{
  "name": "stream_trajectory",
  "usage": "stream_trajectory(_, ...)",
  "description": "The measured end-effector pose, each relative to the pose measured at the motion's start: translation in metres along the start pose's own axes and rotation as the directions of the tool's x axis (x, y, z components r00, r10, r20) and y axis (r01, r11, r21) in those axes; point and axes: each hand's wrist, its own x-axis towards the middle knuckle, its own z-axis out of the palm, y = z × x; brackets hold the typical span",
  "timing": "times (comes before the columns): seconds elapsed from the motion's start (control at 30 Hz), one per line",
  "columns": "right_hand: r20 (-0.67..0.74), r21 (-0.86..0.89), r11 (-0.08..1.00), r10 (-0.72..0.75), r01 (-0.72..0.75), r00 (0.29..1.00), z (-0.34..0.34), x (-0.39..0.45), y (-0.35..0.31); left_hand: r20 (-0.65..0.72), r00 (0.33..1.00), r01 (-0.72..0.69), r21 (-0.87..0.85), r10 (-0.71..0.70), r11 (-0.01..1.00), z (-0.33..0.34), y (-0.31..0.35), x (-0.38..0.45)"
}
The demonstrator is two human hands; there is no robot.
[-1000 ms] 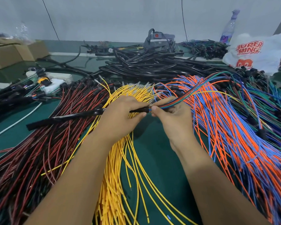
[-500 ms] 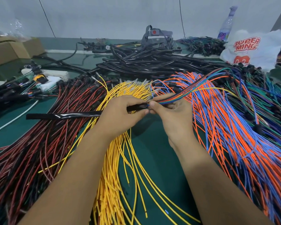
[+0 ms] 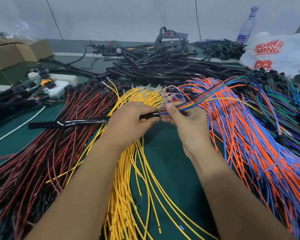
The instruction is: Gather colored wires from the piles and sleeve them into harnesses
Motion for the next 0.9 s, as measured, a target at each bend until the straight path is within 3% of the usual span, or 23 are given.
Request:
stream_trajectory(0.27,-0.045,-0.077,0.997,0.028,-0.032,0.999,-0.001,0.000,0.002,-0.037,0.998,0.054,-0.096,-0.058,0.994,0.002,0.002,0.001)
stream_trajectory(0.4,-0.031,-0.031,0.999,0.005,-0.006,1.000,-0.003,-0.001,-0.001,-0.023,1.000,0.019,-0.051,-0.020,0.999,0.002,0.003,0.001)
stream_trajectory(0.67,0.047,0.077,0.996,0.042,-0.045,0.998,-0.001,-0.003,-0.004,-0.023,1.000,-0.009,-0.155,0.005,0.988,0.006,0.009,0.003)
stream_trajectory(0.8,-0.080,0.237,0.954,0.205,-0.181,0.975,-0.002,0.001,-0.008,0.004,1.000,0.003,-0.079,-0.003,0.997,0.004,0.004,0.003)
stream_trajectory(0.9,-0.167,0.312,0.931,0.248,-0.188,0.954,-0.007,0.004,-0.012,-0.007,1.000,0.019,-0.051,-0.019,0.999,0.002,0.001,0.001)
